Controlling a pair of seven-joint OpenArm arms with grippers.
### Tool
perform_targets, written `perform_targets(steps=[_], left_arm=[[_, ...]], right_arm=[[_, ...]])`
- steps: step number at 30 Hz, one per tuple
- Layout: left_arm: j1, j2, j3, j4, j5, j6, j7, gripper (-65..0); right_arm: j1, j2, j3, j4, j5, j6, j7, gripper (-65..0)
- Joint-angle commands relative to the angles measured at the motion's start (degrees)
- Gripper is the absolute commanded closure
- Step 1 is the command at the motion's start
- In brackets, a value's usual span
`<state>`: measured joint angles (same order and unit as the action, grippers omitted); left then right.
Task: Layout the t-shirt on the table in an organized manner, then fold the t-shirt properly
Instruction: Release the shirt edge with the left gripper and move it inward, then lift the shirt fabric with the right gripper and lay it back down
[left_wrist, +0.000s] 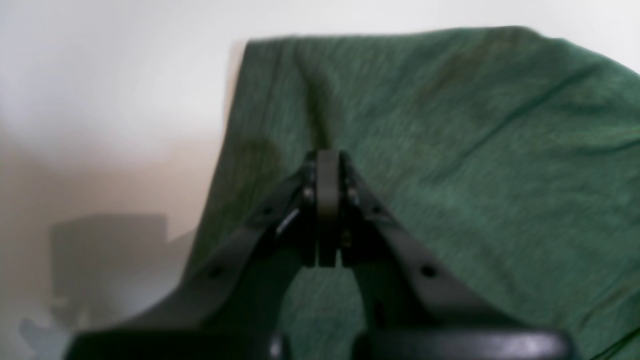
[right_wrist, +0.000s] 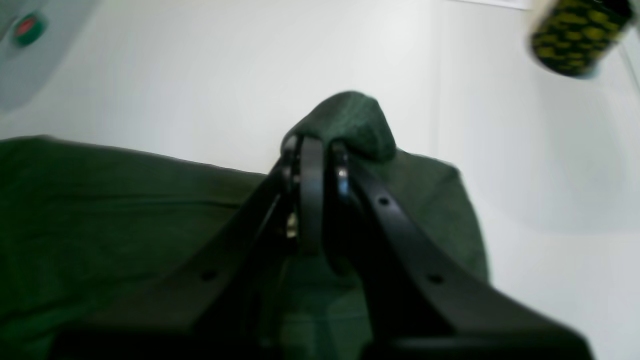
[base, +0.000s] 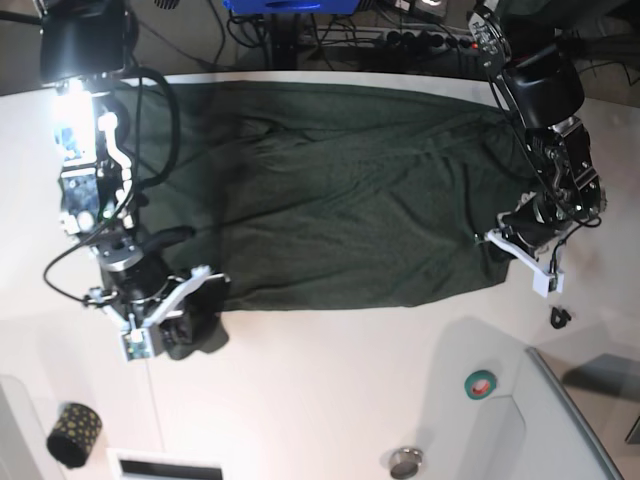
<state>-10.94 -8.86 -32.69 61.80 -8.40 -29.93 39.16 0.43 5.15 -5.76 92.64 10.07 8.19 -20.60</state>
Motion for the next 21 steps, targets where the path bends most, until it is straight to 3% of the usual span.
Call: perform_targets(steps=[1,11,18,20,21], left_arm=[[-0.88,-0.76,-0.15,1.8,-0.96,-0.26,-0.26,0.0],[2.37,-0.76,-0.15,4.09,-1.05,-0.44,0.1,0.0],[3.25,-0.76,0.03,4.09,-1.05,-0.53,0.1,0.0],[3.25,-0.68,0.12,4.0,-1.05,-0.53,0.1,0.0],[3.34,-0.68,0.12,4.0,-1.05,-0.53,0.1,0.0]], right_arm=[[0.23,0.26,-0.7,2.52,0.18,-0.05,2.01,-0.3],[-9.7,0.26,-8.17,11.32,0.18,-0.05,2.01,-0.2],[-14.62,0.35,-10.46,8.41,0.18,-0.05,2.01,-1.4],[-15.77,0.35,-10.46,6.57,0.18,-0.05,1.39,-7.7],[-16.38,0.35,-10.46,5.95,0.18,-0.05,-0.19,-14.0]])
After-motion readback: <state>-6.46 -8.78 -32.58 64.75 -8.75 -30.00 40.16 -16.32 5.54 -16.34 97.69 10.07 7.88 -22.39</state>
